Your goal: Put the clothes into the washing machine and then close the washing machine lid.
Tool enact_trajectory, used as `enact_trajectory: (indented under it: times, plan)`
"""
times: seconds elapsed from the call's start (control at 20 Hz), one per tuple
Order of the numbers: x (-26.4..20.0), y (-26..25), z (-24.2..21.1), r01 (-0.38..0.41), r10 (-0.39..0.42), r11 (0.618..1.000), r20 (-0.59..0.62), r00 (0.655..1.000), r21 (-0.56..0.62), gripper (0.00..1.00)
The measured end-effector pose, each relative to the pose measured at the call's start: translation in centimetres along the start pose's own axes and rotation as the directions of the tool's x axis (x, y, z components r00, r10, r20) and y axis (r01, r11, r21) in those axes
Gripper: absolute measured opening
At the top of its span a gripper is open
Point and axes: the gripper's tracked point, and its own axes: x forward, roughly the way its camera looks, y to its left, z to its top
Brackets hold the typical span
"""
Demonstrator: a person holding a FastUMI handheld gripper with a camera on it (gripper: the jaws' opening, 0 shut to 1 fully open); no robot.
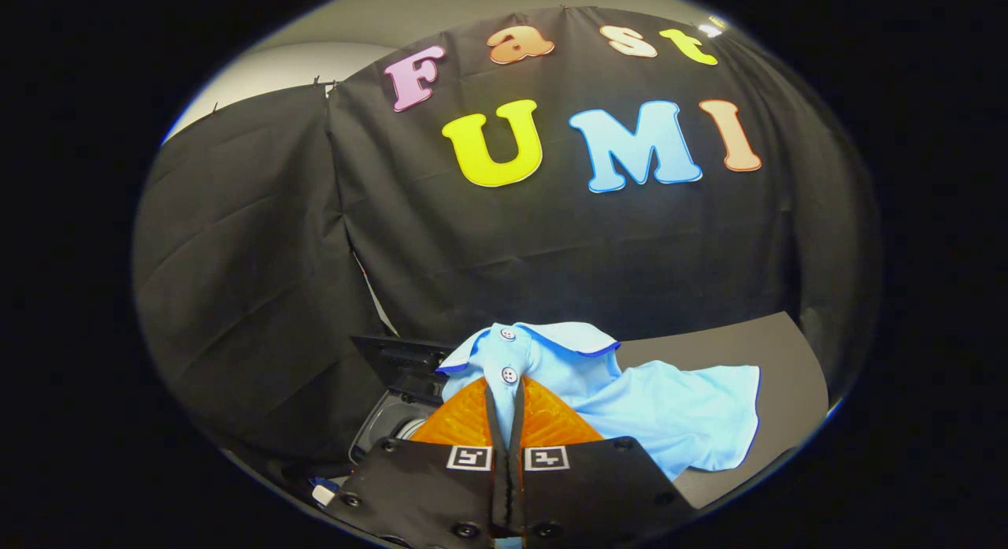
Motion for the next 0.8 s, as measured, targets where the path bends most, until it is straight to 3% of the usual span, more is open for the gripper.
enact_trajectory:
  times: [0.8]
  plan:
    - [5.8,12.7,-4.3,-0.127,0.119,0.989,-0.100,0.988,-0.077,0.01]
